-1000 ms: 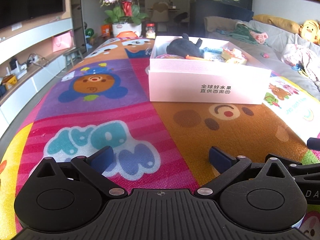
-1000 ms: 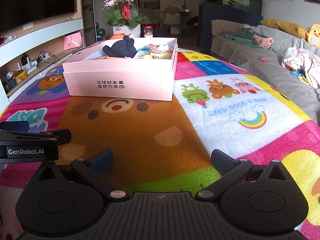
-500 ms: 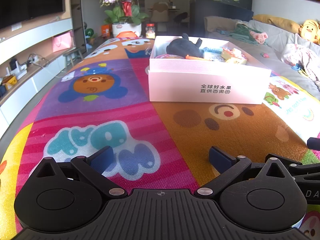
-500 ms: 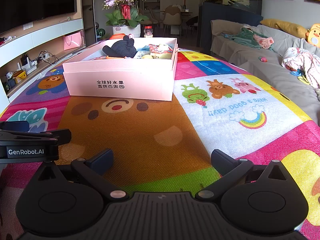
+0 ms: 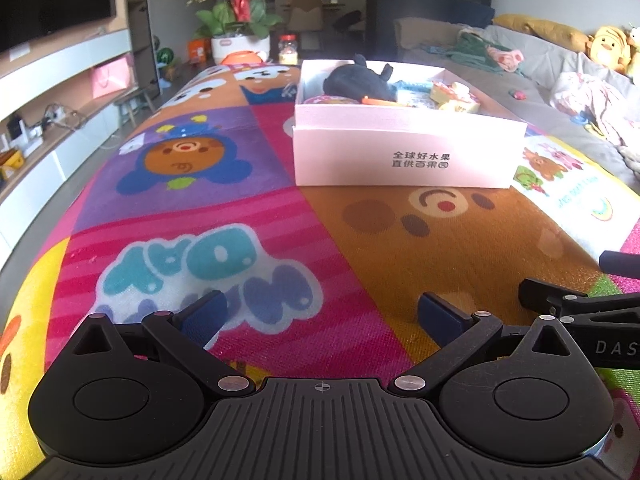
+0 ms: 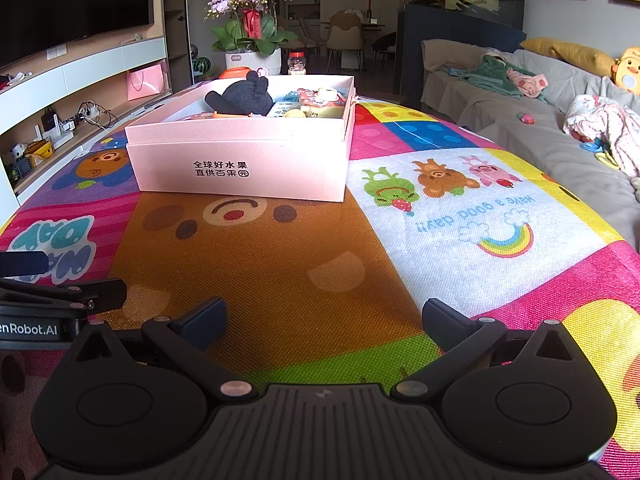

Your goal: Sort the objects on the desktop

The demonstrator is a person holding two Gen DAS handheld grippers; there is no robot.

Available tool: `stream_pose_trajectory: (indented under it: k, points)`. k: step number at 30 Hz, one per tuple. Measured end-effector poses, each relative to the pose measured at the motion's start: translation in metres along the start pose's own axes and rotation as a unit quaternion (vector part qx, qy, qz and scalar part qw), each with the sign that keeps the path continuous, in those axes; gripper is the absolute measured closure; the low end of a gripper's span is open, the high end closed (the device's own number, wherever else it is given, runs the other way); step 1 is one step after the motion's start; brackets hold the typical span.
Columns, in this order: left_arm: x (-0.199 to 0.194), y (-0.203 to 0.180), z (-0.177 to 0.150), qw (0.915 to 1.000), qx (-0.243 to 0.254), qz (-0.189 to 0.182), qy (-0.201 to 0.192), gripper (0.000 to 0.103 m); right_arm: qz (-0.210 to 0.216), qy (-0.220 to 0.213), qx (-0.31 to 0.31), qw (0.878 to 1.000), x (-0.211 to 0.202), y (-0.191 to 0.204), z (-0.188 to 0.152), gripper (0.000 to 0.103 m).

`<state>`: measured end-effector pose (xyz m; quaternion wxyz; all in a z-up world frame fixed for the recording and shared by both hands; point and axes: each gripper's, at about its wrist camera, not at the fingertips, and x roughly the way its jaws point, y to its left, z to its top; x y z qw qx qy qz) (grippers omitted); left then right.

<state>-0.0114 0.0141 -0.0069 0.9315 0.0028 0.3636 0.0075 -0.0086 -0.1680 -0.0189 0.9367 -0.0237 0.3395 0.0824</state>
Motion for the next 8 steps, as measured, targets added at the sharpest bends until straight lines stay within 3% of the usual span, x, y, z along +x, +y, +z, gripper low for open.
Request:
stream_pose_trajectory:
  k: [8]
  points:
    - [-0.0003,0.0001,-0.0004,1.0,-0.002,-0.001,-0.001,0.0,0.0,0.0,0.0,1.0,0.0002,0.0003,-0.0001,0.0]
